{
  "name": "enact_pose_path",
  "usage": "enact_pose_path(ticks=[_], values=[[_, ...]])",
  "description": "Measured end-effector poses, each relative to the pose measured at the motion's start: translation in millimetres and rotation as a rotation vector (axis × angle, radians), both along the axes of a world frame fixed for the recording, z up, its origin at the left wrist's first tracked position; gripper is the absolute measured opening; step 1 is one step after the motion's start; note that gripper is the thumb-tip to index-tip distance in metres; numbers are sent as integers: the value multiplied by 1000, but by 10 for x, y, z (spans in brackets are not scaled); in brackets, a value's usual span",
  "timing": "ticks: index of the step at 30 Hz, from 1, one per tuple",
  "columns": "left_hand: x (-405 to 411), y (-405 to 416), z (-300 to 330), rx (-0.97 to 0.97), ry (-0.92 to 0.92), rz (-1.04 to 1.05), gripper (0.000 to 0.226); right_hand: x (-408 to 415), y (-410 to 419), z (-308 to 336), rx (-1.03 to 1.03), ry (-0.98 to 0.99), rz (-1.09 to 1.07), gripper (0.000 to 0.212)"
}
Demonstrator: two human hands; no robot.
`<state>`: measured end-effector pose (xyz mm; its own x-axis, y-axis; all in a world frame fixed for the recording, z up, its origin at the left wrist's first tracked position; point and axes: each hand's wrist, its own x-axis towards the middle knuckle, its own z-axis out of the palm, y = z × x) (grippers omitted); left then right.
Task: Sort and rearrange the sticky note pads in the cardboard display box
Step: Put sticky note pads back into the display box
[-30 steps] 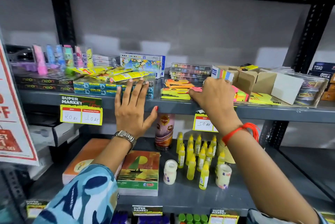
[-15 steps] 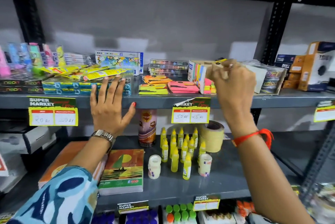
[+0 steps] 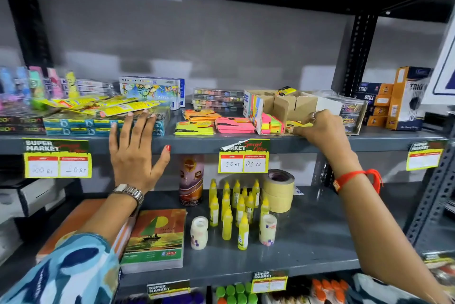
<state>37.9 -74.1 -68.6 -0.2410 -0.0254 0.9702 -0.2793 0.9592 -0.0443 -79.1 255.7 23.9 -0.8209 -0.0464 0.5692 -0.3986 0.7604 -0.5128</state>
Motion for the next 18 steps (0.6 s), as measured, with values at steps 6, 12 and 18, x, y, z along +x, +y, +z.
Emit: enact_pose_path(ticks=[6, 12, 18], values=[[3, 1, 4, -5, 5, -5, 61, -48, -19, 69, 71, -99, 32, 48], [-5, -3, -5, 8, 6, -4, 63, -71, -80, 102, 129, -52, -33, 51], [-8, -4, -3, 9, 2, -4, 62, 49, -102, 94, 23, 4, -124, 54]])
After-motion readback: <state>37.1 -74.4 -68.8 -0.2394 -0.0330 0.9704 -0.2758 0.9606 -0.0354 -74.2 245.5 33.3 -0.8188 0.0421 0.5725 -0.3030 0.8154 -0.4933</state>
